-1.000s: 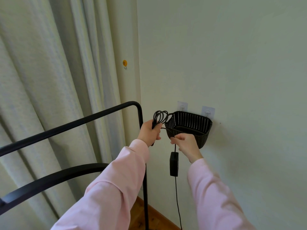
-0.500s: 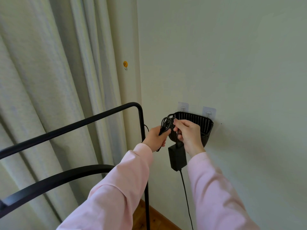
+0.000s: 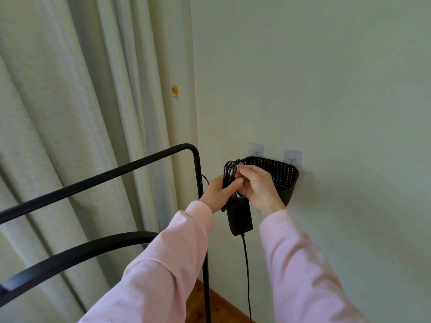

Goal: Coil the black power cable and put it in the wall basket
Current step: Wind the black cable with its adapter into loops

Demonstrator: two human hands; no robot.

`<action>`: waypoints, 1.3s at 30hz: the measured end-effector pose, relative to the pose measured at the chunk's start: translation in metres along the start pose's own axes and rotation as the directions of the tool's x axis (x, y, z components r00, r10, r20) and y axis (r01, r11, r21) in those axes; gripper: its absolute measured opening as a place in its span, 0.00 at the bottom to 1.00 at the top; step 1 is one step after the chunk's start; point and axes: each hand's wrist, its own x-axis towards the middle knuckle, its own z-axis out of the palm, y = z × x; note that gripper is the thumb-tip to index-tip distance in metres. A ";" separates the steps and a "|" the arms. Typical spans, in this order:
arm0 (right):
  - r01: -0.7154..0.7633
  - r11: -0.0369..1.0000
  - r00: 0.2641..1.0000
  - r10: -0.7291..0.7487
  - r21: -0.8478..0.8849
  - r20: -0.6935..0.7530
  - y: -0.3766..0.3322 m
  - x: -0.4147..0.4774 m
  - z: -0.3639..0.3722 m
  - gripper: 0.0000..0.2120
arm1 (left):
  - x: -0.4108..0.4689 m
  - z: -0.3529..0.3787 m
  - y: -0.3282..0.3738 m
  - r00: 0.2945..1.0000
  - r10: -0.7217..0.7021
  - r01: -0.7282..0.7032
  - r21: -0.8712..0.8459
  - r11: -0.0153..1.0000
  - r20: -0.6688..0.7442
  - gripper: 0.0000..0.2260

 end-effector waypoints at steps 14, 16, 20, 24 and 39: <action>0.018 0.998 0.997 -0.022 0.053 0.071 0.012 0.006 -0.009 0.10 | 0.003 0.000 -0.003 0.992 -0.065 0.049 -0.142 0.989 -0.111 0.09; 0.022 0.999 0.996 -0.026 0.043 0.090 0.013 0.006 -0.010 0.11 | 0.004 0.000 -0.003 0.989 -0.081 0.061 -0.163 0.985 -0.122 0.08; -0.001 0.999 0.999 0.000 0.036 0.042 0.016 0.005 -0.016 0.12 | 0.003 0.002 -0.001 0.980 -0.087 0.060 -0.151 0.987 -0.177 0.10; -0.198 0.939 0.970 0.147 -0.282 -0.192 0.031 0.004 -0.031 0.11 | 0.003 0.002 0.001 0.973 -0.106 0.079 -0.138 0.987 -0.206 0.13; -0.566 0.578 0.742 0.668 -0.588 -0.058 0.088 -0.018 -0.071 0.11 | 0.002 -0.010 0.002 0.940 -0.123 0.063 -0.191 0.980 -0.319 0.12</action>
